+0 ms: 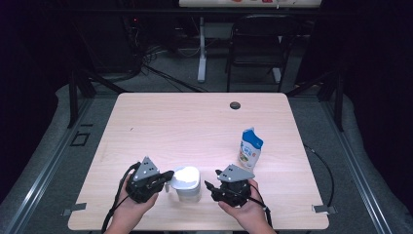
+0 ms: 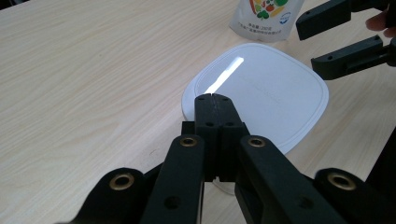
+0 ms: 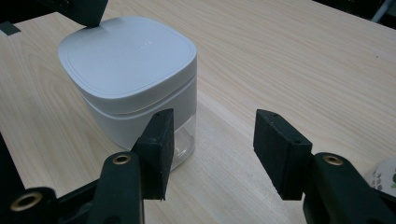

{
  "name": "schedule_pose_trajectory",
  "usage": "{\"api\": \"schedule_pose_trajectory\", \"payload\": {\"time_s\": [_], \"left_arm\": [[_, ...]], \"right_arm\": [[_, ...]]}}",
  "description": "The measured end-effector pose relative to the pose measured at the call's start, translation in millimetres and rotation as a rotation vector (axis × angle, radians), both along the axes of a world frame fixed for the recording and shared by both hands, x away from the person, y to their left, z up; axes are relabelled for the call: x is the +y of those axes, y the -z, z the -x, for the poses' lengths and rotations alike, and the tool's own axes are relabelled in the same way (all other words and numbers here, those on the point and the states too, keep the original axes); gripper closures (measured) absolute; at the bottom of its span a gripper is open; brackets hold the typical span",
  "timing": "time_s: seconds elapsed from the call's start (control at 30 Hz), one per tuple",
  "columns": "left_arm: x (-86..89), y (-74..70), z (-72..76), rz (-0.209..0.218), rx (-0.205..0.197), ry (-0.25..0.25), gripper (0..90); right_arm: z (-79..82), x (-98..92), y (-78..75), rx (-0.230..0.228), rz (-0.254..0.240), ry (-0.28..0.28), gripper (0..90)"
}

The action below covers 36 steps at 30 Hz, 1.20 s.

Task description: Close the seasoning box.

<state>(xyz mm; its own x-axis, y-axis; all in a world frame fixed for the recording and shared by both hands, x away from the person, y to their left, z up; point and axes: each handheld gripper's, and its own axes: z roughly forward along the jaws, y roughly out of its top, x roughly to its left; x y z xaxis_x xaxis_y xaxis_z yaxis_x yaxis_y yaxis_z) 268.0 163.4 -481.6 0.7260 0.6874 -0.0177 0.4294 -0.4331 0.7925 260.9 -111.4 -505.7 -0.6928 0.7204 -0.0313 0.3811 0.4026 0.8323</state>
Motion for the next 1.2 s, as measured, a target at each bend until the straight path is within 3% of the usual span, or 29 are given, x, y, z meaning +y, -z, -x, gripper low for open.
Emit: {"api": "schedule_pose_trajectory", "payload": {"time_s": [1.2], "left_arm": [[1.1,0.8,0.8,0.007,-0.003,-0.001,90.0]], "right_arm": [[-3.6,15.0,5.8,0.005,0.046,-0.026,48.1]]}}
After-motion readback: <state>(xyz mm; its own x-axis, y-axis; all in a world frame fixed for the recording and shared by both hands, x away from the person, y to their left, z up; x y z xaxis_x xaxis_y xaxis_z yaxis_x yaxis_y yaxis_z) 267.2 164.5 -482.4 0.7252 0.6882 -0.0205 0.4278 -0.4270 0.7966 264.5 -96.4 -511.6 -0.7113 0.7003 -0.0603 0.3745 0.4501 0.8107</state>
